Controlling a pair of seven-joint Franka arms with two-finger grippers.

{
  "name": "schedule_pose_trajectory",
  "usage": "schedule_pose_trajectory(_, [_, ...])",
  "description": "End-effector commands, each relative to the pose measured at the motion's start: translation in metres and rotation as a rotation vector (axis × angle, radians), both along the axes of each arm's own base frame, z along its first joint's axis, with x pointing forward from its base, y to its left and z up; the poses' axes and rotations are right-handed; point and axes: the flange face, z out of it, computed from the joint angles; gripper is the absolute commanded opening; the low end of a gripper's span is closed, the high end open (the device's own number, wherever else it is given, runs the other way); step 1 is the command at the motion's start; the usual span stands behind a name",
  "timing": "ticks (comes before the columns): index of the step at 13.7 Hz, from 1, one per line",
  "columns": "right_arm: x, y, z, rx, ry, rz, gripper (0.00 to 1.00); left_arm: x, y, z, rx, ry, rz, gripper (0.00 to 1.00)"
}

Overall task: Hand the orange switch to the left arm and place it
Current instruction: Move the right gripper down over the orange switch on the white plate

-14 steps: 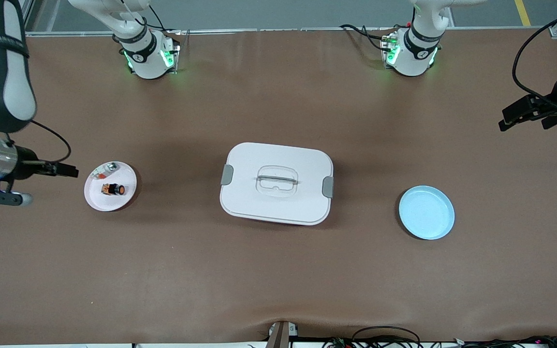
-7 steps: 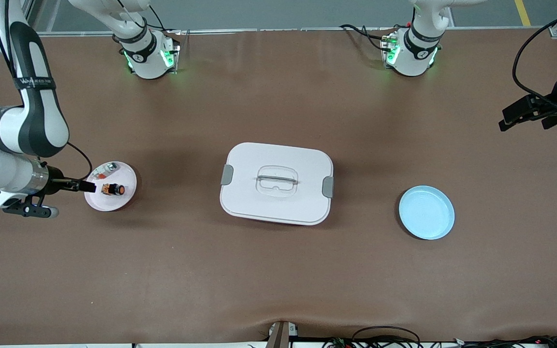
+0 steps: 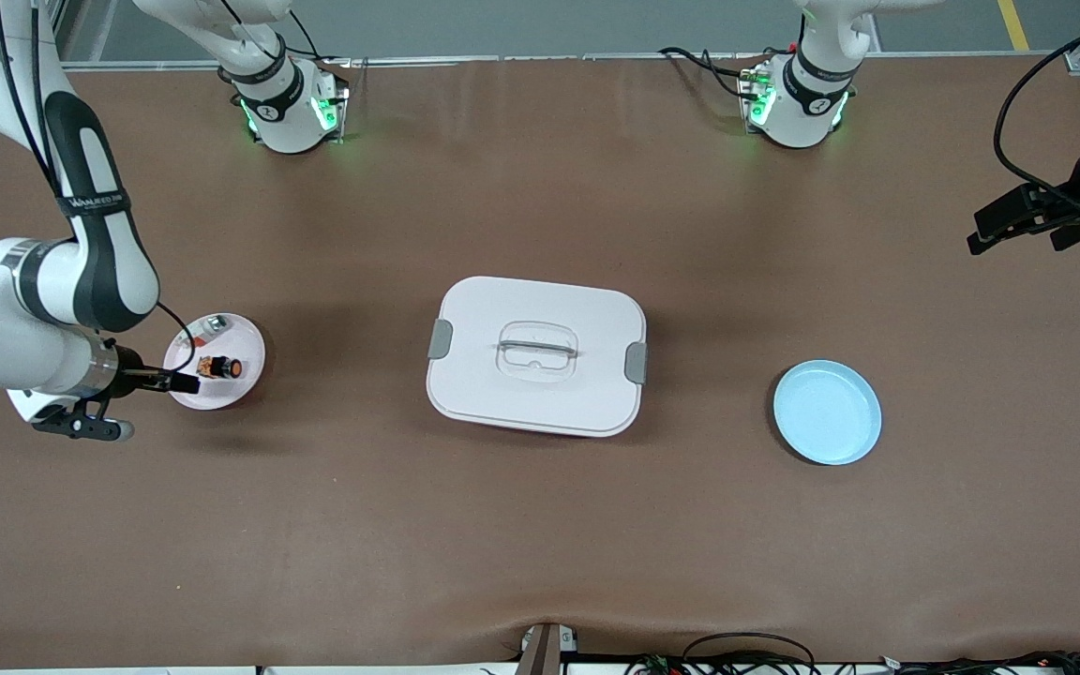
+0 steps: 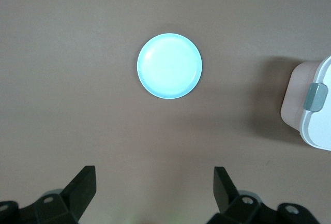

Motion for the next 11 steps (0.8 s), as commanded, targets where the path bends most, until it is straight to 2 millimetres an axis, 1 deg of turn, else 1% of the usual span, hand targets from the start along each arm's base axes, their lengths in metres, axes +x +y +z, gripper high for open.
schedule_pose_trajectory(1, [0.001,-0.009,-0.011,-0.001,-0.012,0.038,1.0,-0.002,0.002,0.005,0.003,-0.009,-0.003,1.0])
schedule_pose_trajectory(2, [-0.002,-0.014,-0.022,0.001,-0.01,0.043,1.0,-0.002,0.002,0.005,0.003,-0.009,-0.003,1.0])
schedule_pose_trajectory(6, [-0.021,-0.013,-0.052,-0.002,-0.04,0.045,1.0,-0.002,0.003,0.005,0.003,-0.01,-0.001,1.0])
schedule_pose_trajectory(11, [-0.029,-0.013,-0.061,0.014,-0.026,0.014,1.0,-0.002,0.003,0.005,0.003,-0.01,-0.001,1.0])
